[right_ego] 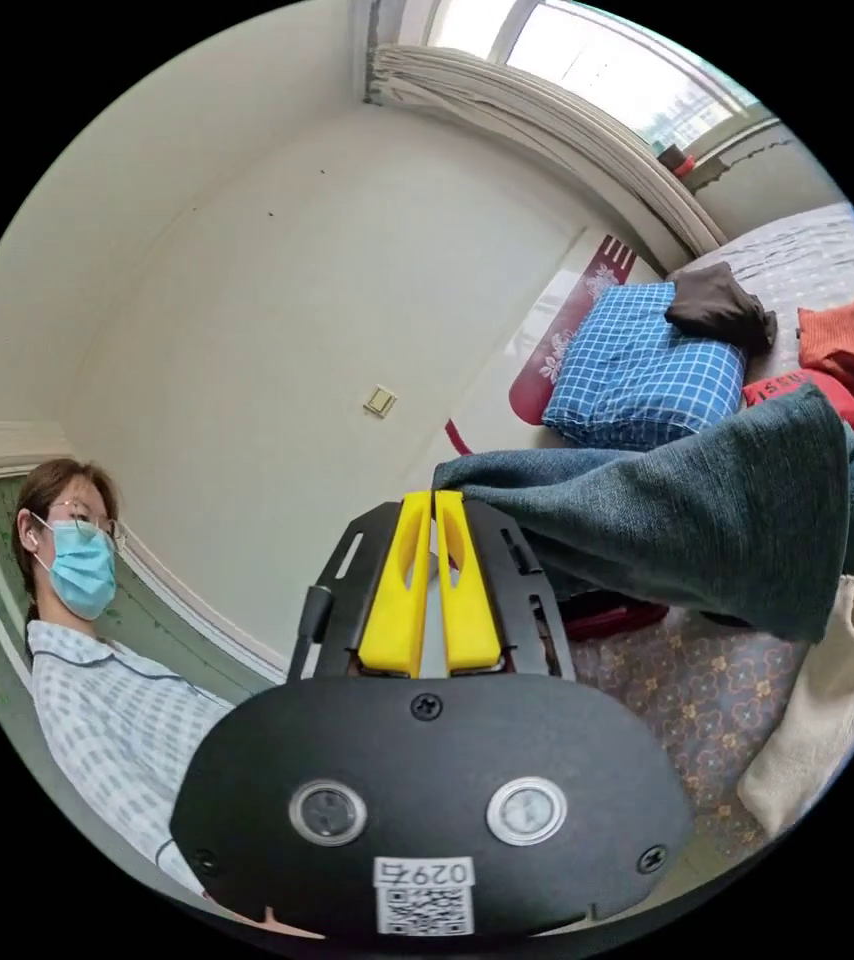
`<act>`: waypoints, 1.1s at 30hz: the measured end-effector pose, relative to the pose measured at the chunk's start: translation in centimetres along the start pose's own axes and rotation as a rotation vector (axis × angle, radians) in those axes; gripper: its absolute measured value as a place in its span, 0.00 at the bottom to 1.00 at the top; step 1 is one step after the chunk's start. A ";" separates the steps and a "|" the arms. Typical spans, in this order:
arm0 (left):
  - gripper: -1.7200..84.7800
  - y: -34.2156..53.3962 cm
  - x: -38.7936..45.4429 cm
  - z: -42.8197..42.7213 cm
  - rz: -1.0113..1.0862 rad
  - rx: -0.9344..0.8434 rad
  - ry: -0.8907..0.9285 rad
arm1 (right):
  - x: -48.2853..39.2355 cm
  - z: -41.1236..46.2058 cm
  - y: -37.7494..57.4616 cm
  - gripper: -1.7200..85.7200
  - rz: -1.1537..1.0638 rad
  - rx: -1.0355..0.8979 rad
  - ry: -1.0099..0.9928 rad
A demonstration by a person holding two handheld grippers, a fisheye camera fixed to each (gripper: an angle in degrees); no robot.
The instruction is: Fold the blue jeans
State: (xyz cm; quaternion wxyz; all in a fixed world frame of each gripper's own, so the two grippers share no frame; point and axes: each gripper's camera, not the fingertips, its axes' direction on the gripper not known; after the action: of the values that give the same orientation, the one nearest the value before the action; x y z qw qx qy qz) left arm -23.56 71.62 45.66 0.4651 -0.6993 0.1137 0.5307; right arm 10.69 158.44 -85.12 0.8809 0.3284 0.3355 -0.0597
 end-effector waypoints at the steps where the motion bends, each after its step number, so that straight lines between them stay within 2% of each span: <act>1: 0.01 0.8 -0.1 -1.0 0.005 0.000 -0.013 | -1.4 0.3 0.1 0.02 -0.027 0.006 -0.026; 4: 0.01 5.4 -1.4 -6.1 0.000 0.035 -0.061 | -9.3 3.0 0.8 0.02 -0.194 0.049 -0.151; 7: 0.01 10.3 -4.0 -11.2 -0.024 0.126 -0.015 | -16.9 8.0 1.3 0.02 -0.347 0.052 -0.377; 11: 0.01 16.9 -6.9 -17.2 0.002 0.294 0.121 | -25.9 18.9 1.6 0.01 -0.459 0.024 -0.752; 15: 0.01 22.5 -7.5 -21.5 0.055 0.411 0.117 | -34.0 33.5 0.6 0.01 -0.477 -0.035 -1.183; 17: 0.01 24.8 -7.6 -23.1 0.079 0.473 0.117 | -37.9 39.3 0.3 0.01 -0.496 -0.041 -1.291; 19: 0.01 27.2 -7.7 -24.7 0.111 0.555 0.132 | -41.3 44.1 0.4 0.01 -0.515 -0.030 -1.310; 22: 0.01 31.5 -8.3 -26.6 0.143 0.716 0.165 | -44.2 52.1 1.9 0.01 -0.444 -0.093 -1.194; 25: 0.01 35.2 -10.1 -27.3 0.116 0.849 0.213 | -44.3 60.6 4.8 0.02 -0.389 -0.249 -0.905; 27: 0.01 36.7 -12.0 -27.2 0.072 0.890 0.268 | -42.9 68.0 8.0 0.02 -0.383 -0.420 -0.556; 28: 0.01 37.0 -12.4 -27.2 0.061 0.893 0.277 | -42.5 70.0 9.0 0.02 -0.398 -0.469 -0.455; 30: 0.01 37.2 -13.1 -27.1 0.016 0.889 0.277 | -40.4 78.0 13.5 0.02 -0.539 -0.679 -0.122; 31: 0.01 37.2 -13.1 -27.2 0.007 0.885 0.269 | -39.7 80.0 14.7 0.02 -0.567 -0.740 -0.048; 33: 0.01 36.1 -12.4 -27.6 -0.016 0.865 0.227 | -35.4 88.1 18.6 0.02 -0.665 -1.004 0.325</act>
State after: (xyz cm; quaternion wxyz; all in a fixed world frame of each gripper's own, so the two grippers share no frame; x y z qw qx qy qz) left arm -34.66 26.66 37.19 0.7033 -0.4953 0.3702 0.3507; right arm 38.18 114.35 -3.51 0.7999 -0.2430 0.5365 -0.1151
